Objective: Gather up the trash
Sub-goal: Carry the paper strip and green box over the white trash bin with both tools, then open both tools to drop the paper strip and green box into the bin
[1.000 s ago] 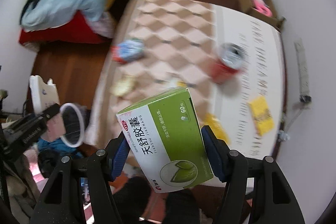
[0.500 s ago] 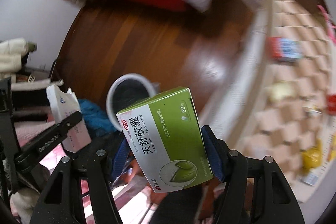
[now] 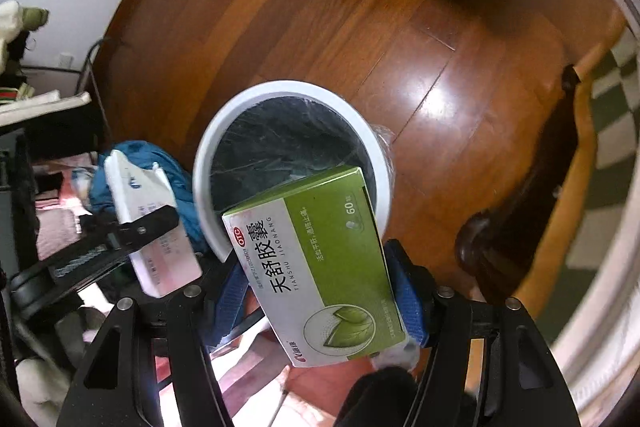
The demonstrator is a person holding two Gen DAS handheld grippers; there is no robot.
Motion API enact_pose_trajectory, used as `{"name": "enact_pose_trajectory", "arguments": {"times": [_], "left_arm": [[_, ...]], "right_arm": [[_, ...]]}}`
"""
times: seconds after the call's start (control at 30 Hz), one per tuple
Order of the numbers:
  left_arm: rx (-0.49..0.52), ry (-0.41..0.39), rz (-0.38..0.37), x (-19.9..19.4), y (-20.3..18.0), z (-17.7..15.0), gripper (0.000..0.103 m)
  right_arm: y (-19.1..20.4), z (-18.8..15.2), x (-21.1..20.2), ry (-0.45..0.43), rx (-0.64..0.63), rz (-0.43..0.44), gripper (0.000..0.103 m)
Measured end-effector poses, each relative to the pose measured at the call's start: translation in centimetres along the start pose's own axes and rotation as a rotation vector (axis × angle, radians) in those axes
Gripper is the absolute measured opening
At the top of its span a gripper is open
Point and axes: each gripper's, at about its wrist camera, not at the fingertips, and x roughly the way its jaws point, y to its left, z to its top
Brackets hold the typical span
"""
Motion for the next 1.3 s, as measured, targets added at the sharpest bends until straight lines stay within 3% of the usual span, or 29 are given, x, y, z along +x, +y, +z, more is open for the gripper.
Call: {"name": "enact_pose_trajectory", "arguments": {"times": [0.27,0.33,0.37,0.4,0.43,0.5,0.63,0.8,0.87,1.3], "left_arm": [[-0.075,0.026,-0.055,2.0,2.6,2.4,0.037],[-0.079,0.027,-0.057,2.0,3.0,2.5,0.059],[-0.088,0.02,-0.059,1.8,3.4,2.4,0.086],[-0.097,0.014,-0.058,1.7,3.8,2.4,0.101],[-0.108,0.007,-0.054,1.4,4.1,2.1,0.101],[-0.126,-0.002,-0.021,0.8,5.0,1.5,0.101],[-0.139,-0.044,0.077,-0.9,6.1,0.0,0.101],[-0.072,-0.116,0.274,-3.1,5.2,-2.0,0.101],[-0.055,-0.136,0.321,-3.9,4.7,-2.9,0.101],[0.014,-0.231,0.421,-10.6,2.1,-7.2,0.101]], "right_arm": [[0.0,1.7,6.2,0.052,-0.006,0.025,0.068],[0.0,1.8,7.2,0.072,-0.007,0.035,0.07],[-0.1,2.0,7.7,0.08,-0.003,0.043,0.07],[-0.1,2.2,8.2,0.086,0.001,0.05,0.075],[-0.2,2.4,8.5,0.091,-0.001,0.047,0.091],[-0.1,2.4,8.7,0.085,-0.011,0.02,0.103],[1.2,1.8,8.0,0.071,-0.072,-0.052,0.103],[2.9,0.7,5.7,0.025,-0.146,-0.125,0.103],[3.5,0.3,4.5,0.007,-0.158,-0.141,0.103],[4.6,-3.4,-5.2,-0.085,-0.202,-0.152,0.103]]}}
